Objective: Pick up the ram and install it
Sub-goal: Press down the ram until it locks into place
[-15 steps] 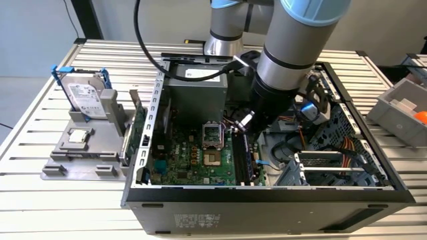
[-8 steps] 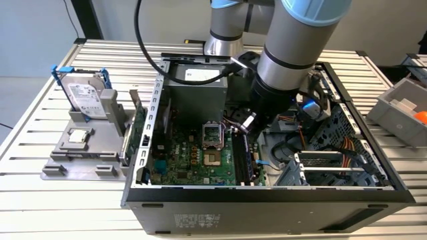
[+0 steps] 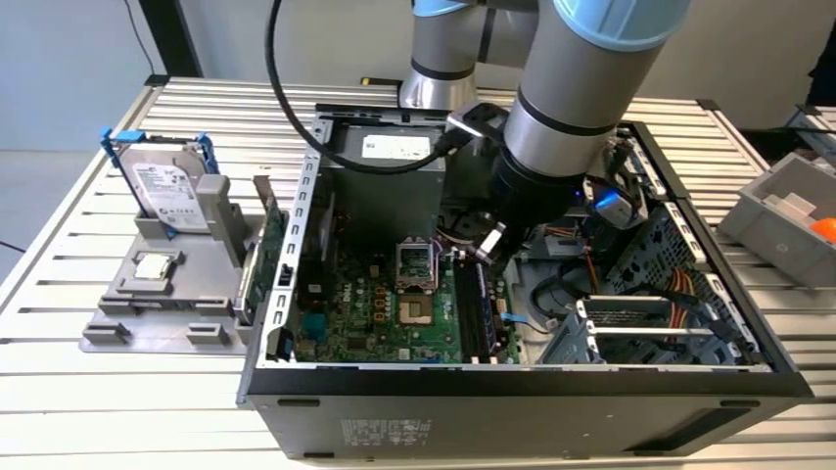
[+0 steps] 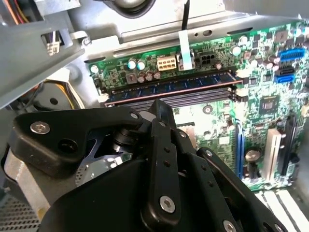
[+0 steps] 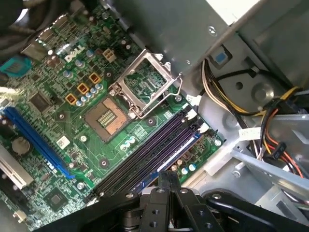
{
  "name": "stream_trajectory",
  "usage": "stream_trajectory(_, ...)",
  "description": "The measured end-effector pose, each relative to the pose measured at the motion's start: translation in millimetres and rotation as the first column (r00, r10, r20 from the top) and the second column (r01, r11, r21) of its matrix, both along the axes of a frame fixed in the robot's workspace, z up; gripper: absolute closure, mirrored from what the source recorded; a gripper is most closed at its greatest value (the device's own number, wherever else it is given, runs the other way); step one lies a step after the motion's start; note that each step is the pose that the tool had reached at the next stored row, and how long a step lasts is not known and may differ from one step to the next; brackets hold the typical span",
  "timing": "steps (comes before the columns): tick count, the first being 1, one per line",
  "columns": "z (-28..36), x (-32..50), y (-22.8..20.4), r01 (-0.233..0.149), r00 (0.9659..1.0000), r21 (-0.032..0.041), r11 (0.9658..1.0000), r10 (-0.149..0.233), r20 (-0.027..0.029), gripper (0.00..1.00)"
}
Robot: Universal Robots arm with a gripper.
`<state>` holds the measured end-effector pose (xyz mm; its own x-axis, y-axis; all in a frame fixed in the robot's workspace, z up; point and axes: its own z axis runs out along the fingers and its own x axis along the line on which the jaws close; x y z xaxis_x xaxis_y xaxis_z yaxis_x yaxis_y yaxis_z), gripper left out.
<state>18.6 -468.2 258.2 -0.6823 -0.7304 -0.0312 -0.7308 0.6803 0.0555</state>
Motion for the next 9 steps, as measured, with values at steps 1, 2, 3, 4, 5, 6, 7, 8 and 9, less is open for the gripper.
stream_trajectory(1, 0.0, 0.1, 0.0, -0.010, 0.9999, 0.0001, 0.9999, 0.010, 0.0005, 1.00)
stream_trajectory(2, 0.0, 0.2, 0.0, -0.020, 0.9998, 0.0004, 0.9998, 0.020, 0.0011, 1.00)
stream_trajectory(3, 0.0, 0.4, 0.0, -0.030, 0.9995, 0.0005, 0.9995, 0.030, 0.0018, 1.00)
stream_trajectory(4, 0.0, 0.6, 0.0, -0.040, 0.9992, 0.0006, 0.9992, 0.040, 0.0024, 1.00)
stream_trajectory(5, 0.0, 0.7, 0.0, -0.051, 0.9987, 0.0006, 0.9987, 0.051, 0.0030, 1.00)
stream_trajectory(6, 0.0, 0.8, 0.0, -0.062, 0.9981, 0.0007, 0.9981, 0.062, 0.0036, 1.00)
stream_trajectory(7, 0.0, 0.9, 0.0, -0.073, 0.9973, 0.0007, 0.9973, 0.073, 0.0046, 1.00)
stream_trajectory(8, -0.1, 1.0, 0.0, -0.084, 0.9964, 0.0006, 0.9965, 0.084, 0.0058, 1.00)
stream_trajectory(9, -0.1, 1.1, 0.0, -0.095, 0.9954, 0.0006, 0.9954, 0.095, 0.0069, 1.00)
